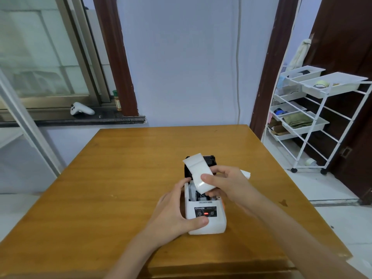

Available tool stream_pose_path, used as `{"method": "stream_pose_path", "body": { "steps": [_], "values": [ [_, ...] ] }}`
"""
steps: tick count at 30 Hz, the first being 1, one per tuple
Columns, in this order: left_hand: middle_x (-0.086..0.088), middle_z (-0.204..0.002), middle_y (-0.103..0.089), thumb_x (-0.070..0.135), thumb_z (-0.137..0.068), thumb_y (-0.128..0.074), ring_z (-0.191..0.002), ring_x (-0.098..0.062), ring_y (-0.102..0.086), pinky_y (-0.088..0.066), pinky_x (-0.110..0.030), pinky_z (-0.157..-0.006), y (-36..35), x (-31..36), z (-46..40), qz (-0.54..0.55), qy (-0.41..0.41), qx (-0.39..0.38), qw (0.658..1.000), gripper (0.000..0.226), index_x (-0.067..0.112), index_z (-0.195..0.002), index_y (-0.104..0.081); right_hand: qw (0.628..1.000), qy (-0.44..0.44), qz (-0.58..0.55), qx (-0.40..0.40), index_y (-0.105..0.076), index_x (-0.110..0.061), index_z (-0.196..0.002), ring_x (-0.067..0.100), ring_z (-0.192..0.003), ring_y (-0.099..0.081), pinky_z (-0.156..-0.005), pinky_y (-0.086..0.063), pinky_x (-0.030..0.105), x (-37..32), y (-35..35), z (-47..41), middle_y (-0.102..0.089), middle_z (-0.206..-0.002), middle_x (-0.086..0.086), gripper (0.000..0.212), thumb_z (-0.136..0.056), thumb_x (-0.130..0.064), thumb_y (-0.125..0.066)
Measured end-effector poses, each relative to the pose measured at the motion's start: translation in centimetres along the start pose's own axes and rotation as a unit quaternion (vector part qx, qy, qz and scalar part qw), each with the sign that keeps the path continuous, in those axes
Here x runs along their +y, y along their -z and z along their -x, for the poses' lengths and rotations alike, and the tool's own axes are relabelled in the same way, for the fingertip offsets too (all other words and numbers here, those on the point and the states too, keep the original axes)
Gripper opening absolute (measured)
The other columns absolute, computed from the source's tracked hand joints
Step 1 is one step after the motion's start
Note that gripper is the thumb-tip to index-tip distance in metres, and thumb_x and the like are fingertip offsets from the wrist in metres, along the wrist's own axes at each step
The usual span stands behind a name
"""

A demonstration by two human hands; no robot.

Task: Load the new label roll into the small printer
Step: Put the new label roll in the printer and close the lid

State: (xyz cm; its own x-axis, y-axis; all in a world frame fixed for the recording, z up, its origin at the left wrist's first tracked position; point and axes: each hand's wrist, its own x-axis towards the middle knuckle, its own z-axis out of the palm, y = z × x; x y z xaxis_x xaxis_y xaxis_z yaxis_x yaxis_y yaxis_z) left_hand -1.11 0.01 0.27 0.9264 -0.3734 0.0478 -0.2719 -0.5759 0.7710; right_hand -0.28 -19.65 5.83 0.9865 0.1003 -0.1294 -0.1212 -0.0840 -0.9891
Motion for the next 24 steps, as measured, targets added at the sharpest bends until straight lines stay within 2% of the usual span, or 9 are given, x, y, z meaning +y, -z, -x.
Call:
{"method": "stream_pose_path", "body": {
  "steps": [3, 8, 11, 14, 19, 24],
  "values": [
    [0.039, -0.128, -0.044, 0.07, -0.06, -0.071, -0.13, -0.005, -0.038, -0.035, -0.038, -0.109, 0.05, -0.11, 0.08, -0.017, 0.004, -0.007, 1.0, 0.075, 0.075, -0.117, -0.022, 1.0, 0.003, 0.015, 0.003, -0.071, -0.006, -0.102, 0.015, -0.062, -0.066, -0.061, -0.055, 0.024, -0.05, -0.05, -0.4, -0.077, -0.088, 0.016, 0.025, -0.084, -0.023, -0.074],
    [0.032, -0.135, -0.041, 0.077, -0.064, -0.061, -0.128, -0.004, -0.04, -0.029, -0.041, -0.114, -0.04, -0.32, -0.12, -0.051, -0.034, -0.016, 0.998, 0.061, 0.065, -0.118, -0.037, 1.0, 0.002, 0.03, 0.008, -0.071, -0.005, -0.101, 0.013, -0.058, -0.065, -0.054, -0.05, 0.024, 0.09, 0.4, -0.44, -0.076, -0.08, 0.013, 0.025, -0.085, -0.023, -0.073],
    [0.031, -0.139, -0.039, 0.078, -0.063, -0.062, -0.13, -0.008, -0.039, -0.03, -0.043, -0.114, -0.09, -0.59, -0.24, -0.055, -0.032, -0.014, 0.998, 0.061, 0.063, -0.118, -0.04, 0.999, 0.001, 0.039, 0.008, -0.071, -0.008, -0.102, 0.012, -0.06, -0.066, -0.057, -0.05, 0.025, 0.12, 0.54, -0.56, -0.077, -0.084, 0.013, 0.024, -0.084, -0.024, -0.074],
    [0.03, -0.14, -0.04, 0.079, -0.064, -0.062, -0.131, -0.008, -0.04, -0.031, -0.046, -0.113, -0.11, -0.64, -0.28, -0.055, -0.039, -0.012, 0.998, 0.064, 0.06, -0.122, -0.041, 0.998, 0.011, 0.062, 0.003, -0.072, -0.012, -0.101, 0.01, -0.064, -0.069, -0.057, -0.051, 0.019, 0.0, 0.5, -0.7, -0.079, -0.085, 0.006, 0.022, -0.084, -0.026, -0.074],
    [0.031, -0.135, -0.044, 0.077, -0.067, -0.064, -0.129, -0.007, -0.044, -0.035, -0.046, -0.111, -0.2, -0.55, -0.23, -0.047, -0.047, -0.005, 0.998, 0.063, 0.062, -0.124, -0.041, 0.994, 0.026, 0.106, -0.005, -0.07, -0.016, -0.103, 0.017, -0.08, -0.075, -0.074, -0.059, 0.032, 0.27, 0.41, -0.82, -0.079, -0.09, 0.003, 0.024, -0.084, -0.03, -0.073],
    [0.03, -0.133, -0.046, 0.081, -0.067, -0.062, -0.127, -0.007, -0.048, -0.037, -0.048, -0.109, -0.31, -0.6, -0.35, -0.039, -0.055, -0.005, 0.998, 0.066, 0.058, -0.126, -0.044, 0.992, 0.028, 0.123, -0.013, -0.07, -0.013, -0.102, 0.012, -0.075, -0.074, -0.071, -0.058, 0.029, 0.34, 0.64, -0.63, -0.079, -0.087, 0.003, 0.023, -0.085, -0.028, -0.073]
  ]
}}
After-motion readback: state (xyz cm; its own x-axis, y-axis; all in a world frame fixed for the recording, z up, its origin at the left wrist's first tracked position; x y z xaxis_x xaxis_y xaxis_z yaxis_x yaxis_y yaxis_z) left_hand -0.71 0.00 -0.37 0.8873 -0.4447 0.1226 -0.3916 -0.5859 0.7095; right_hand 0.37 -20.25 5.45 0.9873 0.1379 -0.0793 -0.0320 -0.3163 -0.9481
